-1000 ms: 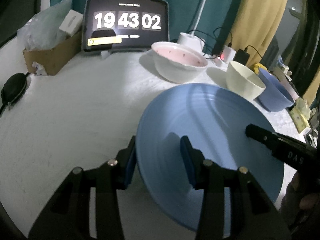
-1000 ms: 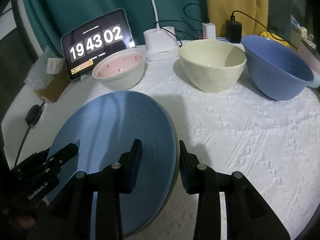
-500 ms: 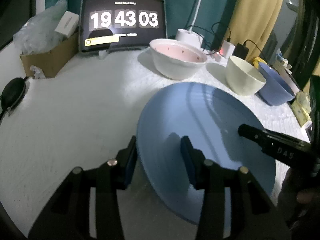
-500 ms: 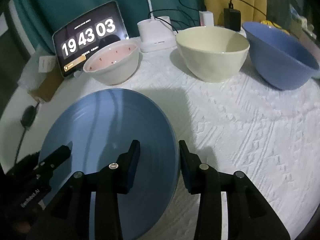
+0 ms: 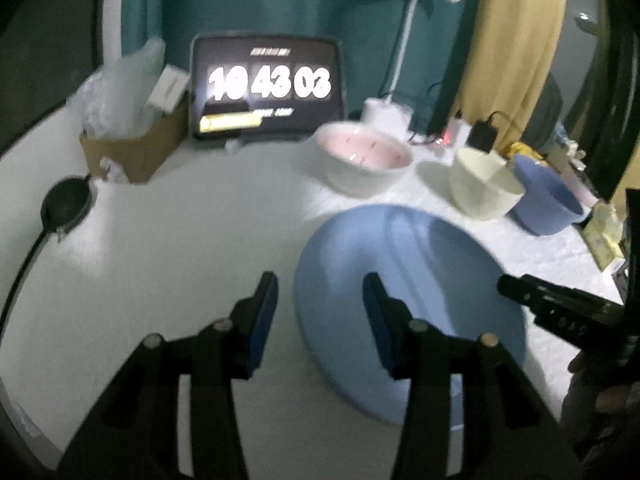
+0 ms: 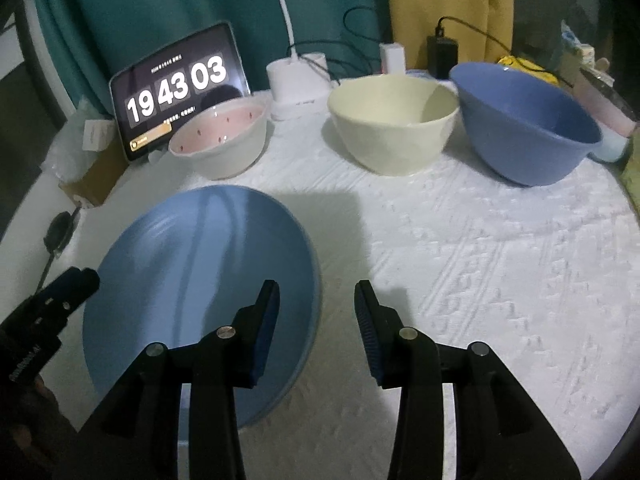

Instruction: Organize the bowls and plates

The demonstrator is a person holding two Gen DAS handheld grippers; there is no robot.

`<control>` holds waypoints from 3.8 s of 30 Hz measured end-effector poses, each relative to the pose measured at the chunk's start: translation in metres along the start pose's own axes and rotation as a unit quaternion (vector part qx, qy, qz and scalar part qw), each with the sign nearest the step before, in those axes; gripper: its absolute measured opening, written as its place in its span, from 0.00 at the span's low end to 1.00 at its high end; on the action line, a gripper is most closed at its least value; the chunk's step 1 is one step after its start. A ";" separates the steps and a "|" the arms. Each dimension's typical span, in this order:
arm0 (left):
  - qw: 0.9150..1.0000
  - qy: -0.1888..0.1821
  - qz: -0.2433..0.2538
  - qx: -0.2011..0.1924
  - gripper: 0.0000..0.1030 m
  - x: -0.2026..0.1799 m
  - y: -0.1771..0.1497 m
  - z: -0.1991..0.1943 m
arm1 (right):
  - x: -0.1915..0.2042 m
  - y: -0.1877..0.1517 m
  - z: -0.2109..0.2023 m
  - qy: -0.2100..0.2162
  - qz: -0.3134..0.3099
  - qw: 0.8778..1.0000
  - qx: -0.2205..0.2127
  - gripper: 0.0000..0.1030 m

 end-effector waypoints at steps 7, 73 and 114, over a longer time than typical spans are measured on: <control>0.999 -0.024 0.022 -0.006 0.45 -0.040 0.008 -0.008 | -0.019 0.000 -0.025 -0.002 0.008 1.000 -0.019 0.40; 0.982 -0.133 0.136 -0.018 0.45 -0.291 0.067 0.070 | -0.230 0.083 -0.033 -0.052 0.088 0.989 -0.106 0.48; 0.977 -0.148 0.153 -0.007 0.20 -0.307 0.053 0.086 | -0.235 0.055 -0.036 -0.062 0.094 0.988 -0.101 0.17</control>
Point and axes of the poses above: each gripper's, at about its wrist camera, not at the fingertips, and z roughly the way its jaws point, x to its left, y to its top, the point moved 10 cm from there along z, roughly the way its jaws point, and after that the axes turned 1 degree about -x, right-handed, at the moved point
